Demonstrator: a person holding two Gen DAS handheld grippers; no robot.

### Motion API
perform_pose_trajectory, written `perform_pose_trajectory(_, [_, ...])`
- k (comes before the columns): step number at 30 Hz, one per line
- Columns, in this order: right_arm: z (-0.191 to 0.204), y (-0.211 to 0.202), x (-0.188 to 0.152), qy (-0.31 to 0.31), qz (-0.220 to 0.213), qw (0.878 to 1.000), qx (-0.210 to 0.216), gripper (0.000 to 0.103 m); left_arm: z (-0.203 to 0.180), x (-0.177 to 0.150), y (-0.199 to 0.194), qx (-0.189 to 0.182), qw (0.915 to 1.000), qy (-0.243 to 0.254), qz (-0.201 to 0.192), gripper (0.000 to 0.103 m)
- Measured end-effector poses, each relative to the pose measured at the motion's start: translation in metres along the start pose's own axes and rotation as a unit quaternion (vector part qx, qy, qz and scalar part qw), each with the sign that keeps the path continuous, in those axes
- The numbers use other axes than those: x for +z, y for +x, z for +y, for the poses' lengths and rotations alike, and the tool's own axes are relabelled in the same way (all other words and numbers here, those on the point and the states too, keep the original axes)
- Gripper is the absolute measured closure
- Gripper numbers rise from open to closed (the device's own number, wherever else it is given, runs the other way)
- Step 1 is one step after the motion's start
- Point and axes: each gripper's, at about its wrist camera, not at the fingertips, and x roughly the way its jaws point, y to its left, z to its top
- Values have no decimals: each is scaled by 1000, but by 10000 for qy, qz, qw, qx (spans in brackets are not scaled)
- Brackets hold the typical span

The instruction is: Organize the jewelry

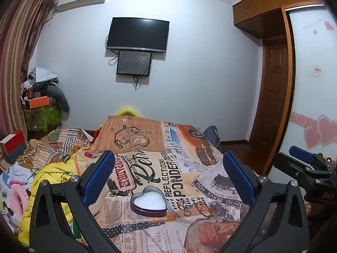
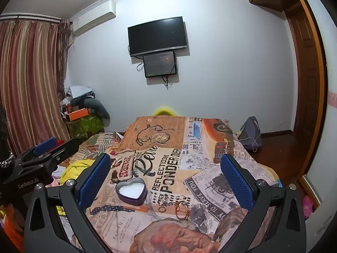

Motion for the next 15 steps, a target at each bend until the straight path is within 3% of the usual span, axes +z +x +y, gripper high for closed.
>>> perform_pose_trajectory(15, [4, 1, -3, -32, 17, 10000, -2, 0, 4, -9, 8, 20, 10000, -2, 40, 0])
